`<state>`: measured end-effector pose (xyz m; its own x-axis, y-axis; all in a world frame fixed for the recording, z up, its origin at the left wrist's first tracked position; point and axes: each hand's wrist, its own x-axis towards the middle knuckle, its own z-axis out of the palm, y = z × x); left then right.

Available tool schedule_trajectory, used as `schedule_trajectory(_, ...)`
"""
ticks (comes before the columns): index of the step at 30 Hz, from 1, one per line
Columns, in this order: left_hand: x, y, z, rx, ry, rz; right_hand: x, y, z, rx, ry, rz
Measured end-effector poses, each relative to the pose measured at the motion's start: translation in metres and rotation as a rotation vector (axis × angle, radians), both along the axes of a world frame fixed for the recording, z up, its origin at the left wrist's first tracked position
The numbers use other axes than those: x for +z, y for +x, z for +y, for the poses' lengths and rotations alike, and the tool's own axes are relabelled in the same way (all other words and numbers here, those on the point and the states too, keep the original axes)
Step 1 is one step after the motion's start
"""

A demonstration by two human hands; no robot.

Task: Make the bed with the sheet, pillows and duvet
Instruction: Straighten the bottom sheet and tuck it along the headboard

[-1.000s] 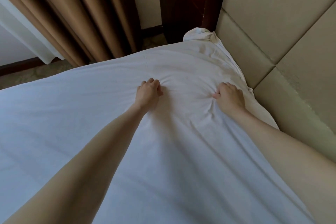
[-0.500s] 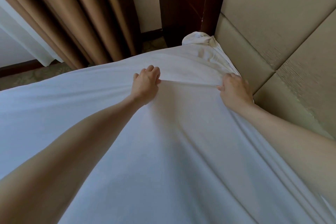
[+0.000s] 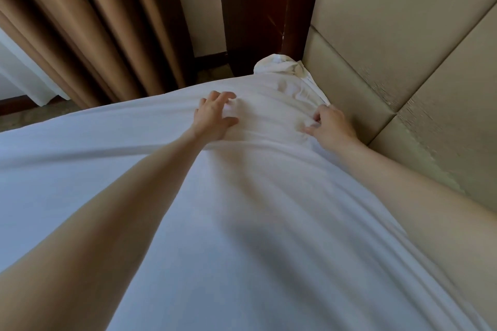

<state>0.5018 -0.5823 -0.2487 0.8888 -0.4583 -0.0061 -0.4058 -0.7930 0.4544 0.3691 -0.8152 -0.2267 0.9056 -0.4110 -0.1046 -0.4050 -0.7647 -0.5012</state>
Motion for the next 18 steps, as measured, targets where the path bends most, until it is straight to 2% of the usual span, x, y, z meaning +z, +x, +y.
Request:
schedule_trajectory(8,0.011,0.020,-0.014,-0.101,-0.090,0.081,-0.010,0.012,-0.010,-0.004,-0.081,-0.056)
schedule_trajectory(12,0.032,0.025,-0.022,-0.077,-0.185,-0.046,-0.001,0.021,-0.014,0.067,0.025,0.029)
schedule_trajectory(15,0.030,0.021,-0.027,-0.019,-0.172,-0.153,0.003,0.024,-0.014,0.104,-0.111,0.079)
schedule_trajectory(18,0.013,0.021,-0.029,0.015,-0.068,-0.097,0.001,0.024,-0.016,0.067,-0.296,0.002)
